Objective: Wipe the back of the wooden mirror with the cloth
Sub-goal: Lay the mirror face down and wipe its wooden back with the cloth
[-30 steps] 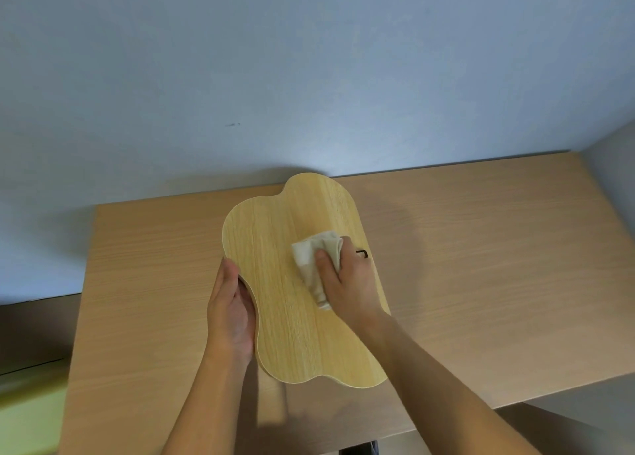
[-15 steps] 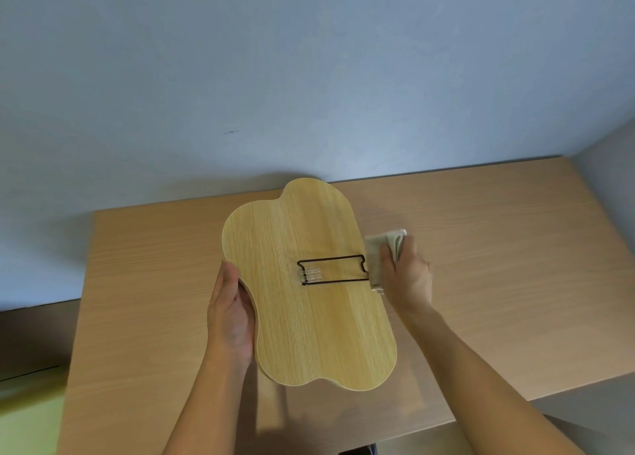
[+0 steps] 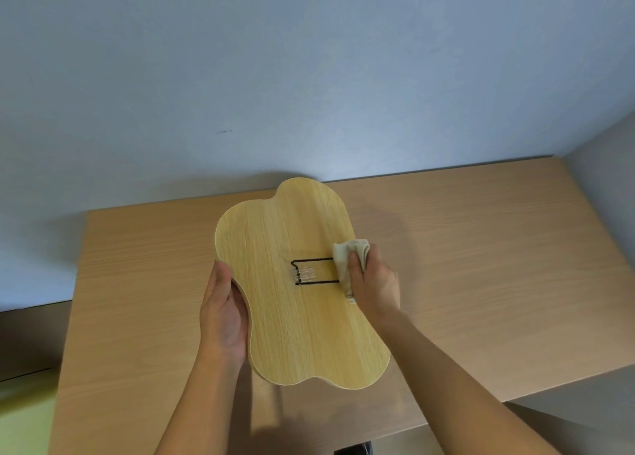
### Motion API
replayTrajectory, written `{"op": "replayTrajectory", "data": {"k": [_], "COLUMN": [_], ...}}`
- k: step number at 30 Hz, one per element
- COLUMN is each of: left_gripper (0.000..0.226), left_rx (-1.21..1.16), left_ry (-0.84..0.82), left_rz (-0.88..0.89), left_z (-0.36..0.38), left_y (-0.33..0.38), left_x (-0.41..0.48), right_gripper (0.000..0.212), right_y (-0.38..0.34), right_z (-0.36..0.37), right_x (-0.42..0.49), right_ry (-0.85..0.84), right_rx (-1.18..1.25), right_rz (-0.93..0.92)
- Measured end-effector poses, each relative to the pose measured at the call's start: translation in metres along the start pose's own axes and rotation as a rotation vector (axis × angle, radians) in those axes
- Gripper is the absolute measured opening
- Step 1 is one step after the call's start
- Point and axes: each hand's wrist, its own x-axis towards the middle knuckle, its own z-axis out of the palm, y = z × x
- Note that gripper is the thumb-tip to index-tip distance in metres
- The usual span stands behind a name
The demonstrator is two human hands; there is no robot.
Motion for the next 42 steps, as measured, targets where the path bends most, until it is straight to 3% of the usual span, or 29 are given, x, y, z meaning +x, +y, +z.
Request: {"op": "replayTrajectory", "data": {"k": [3, 7, 11, 15, 18, 23, 30, 33, 35, 37, 39, 42], "left_gripper": [0.055, 0.045, 0.038, 0.044, 0.050, 0.048, 0.039, 0.038, 0.038, 0.039, 0.040, 0.038], "left_rx": [-0.011, -0.002, 0.011, 0.017, 0.015, 0.002, 0.026, 0.064, 0.069, 0.073, 0.106, 0.134], "left_ry": [-0.024, -0.011, 0.024, 0.036, 0.031, 0.015, 0.007, 0.010, -0.020, -0.017, -0.001, -0.017], "left_rz": [-0.004, 0.002, -0.001, 0.004, 0.006, 0.008, -0.003, -0.013, 0.079, 0.058, 0.056, 0.050], "left_z": [0.000, 0.001, 0.002, 0.003, 0.003, 0.006, 0.006, 0.011, 0.035, 0.040, 0.042, 0.045], "left_y": [0.001, 0.000, 0.001, 0.002, 0.003, 0.003, -0.002, 0.000, 0.026, 0.031, 0.030, 0.023], "left_x": [-0.001, -0.001, -0.002, -0.003, -0.003, -0.005, -0.004, 0.002, -0.026, -0.024, -0.025, -0.031], "right_gripper": [0.029, 0.021, 0.023, 0.031, 0.034, 0.029, 0.033, 0.029, 0.022, 0.020, 0.039, 0.056], "right_y": [0.024, 0.029, -0.009, -0.053, -0.059, -0.021, 0.034, 0.032, 0.012, 0.003, -0.002, -0.010], "right_z": [-0.004, -0.014, -0.025, -0.019, -0.007, 0.000, -0.009, -0.015, -0.059, -0.068, -0.075, -0.083], "right_x": [0.008, 0.020, 0.014, -0.013, -0.024, -0.012, 0.011, 0.032, 0.034, 0.042, 0.038, 0.027], "right_ry": [0.033, 0.086, 0.117, -0.071, -0.105, -0.097, -0.074, -0.089, -0.021, -0.006, -0.088, -0.345], "right_rx": [-0.108, -0.147, 0.100, 0.352, 0.241, 0.121, -0.094, -0.175, -0.160, -0.142, -0.162, -0.280], "right_rz": [0.051, 0.064, -0.039, -0.141, -0.205, -0.009, 0.085, 0.074, -0.045, -0.082, -0.112, -0.242]}}
